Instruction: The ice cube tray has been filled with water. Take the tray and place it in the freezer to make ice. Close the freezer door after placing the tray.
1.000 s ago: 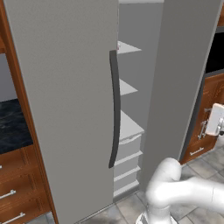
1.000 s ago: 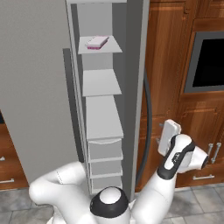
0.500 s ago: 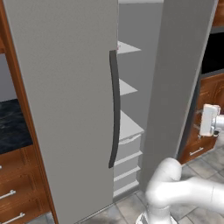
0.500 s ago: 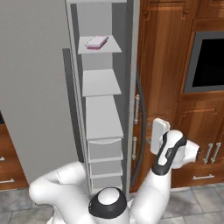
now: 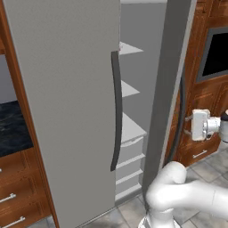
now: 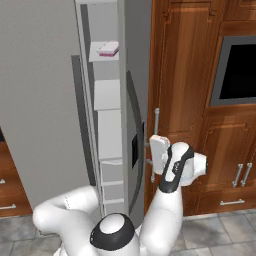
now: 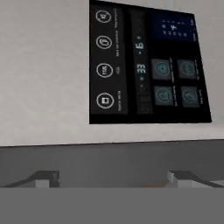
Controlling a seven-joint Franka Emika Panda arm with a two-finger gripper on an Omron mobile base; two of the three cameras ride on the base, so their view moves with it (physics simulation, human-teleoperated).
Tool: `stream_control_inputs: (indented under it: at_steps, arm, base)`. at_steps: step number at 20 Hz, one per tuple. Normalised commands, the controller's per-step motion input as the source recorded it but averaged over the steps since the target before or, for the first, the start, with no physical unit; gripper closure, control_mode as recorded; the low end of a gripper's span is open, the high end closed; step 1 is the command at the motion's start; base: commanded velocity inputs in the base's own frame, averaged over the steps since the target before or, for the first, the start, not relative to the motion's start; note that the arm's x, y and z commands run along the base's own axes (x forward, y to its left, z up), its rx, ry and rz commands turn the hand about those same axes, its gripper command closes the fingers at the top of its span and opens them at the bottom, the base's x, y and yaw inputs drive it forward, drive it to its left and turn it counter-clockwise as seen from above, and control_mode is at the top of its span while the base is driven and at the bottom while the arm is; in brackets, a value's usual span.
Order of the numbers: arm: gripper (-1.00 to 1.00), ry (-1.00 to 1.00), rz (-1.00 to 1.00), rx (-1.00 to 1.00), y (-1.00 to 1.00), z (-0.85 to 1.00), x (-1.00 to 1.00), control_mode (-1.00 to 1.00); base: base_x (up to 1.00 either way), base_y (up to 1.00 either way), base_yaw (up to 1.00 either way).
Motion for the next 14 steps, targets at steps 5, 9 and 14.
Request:
stream_control_inputs:
  at_steps: [5, 9, 14]
  arm:
    - [-1.00, -0.12, 0.14, -0.06, 1.00, 0.00, -0.19, -1.00]
    - [-1.00, -0.08, 0.05, -0.09, 1.00, -0.01, 0.06, -1.00]
    - [-1.00, -0.07, 0.00, -0.13, 1.00, -0.01, 0.23, -1.00]
  base:
    - [0.00, 0.00, 0.00]
    - [0.00, 0.00, 0.00]
    - [0.00, 0.00, 0.00]
